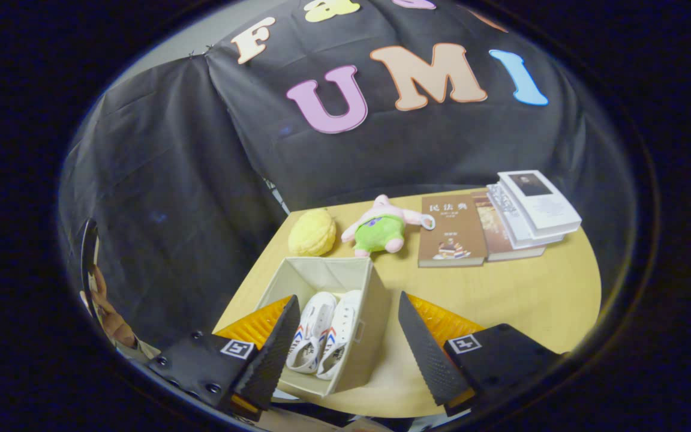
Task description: Open the storage box then place both shoes into the box .Put the left shoe in first, then the right shoe, with the right side of both shoes facing outward in a uniform manner.
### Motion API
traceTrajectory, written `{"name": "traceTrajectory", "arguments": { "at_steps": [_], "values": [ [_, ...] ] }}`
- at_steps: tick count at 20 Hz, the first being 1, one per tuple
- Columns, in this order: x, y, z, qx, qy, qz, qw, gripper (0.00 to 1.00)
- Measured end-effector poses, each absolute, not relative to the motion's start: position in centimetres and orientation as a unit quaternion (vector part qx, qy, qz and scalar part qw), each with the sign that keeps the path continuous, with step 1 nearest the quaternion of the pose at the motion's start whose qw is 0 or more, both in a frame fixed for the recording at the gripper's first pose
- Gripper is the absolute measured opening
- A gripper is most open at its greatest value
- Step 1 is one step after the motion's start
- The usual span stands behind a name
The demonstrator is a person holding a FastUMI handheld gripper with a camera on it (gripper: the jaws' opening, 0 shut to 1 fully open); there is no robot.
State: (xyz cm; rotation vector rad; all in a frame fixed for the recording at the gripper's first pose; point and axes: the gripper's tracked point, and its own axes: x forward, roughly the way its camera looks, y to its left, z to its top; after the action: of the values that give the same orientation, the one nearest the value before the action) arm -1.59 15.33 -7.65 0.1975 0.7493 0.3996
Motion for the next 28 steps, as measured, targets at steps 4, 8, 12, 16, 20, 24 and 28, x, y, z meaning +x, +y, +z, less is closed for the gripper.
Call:
{"name": "traceTrajectory", "arguments": {
  "at_steps": [4,8,12,16,20,24,28],
  "values": [
    [-1.7,11.6,-4.4,0.084,0.306,0.187,0.93,1.0],
    [-1.0,6.7,-1.2,0.043,0.223,0.155,0.962,1.0],
    [-0.4,1.9,1.3,0.018,0.152,0.113,0.982,1.0],
    [-0.4,-1.4,2.4,0.007,0.114,0.083,0.99,1.0],
    [-0.2,-3.3,2.4,0.02,0.108,0.071,0.991,1.0],
    [0.1,-3.8,3.2,0.008,0.093,0.071,0.993,1.0],
    [0.1,-3.2,4.0,-0.002,0.077,0.077,0.994,1.0]
  ]
}}
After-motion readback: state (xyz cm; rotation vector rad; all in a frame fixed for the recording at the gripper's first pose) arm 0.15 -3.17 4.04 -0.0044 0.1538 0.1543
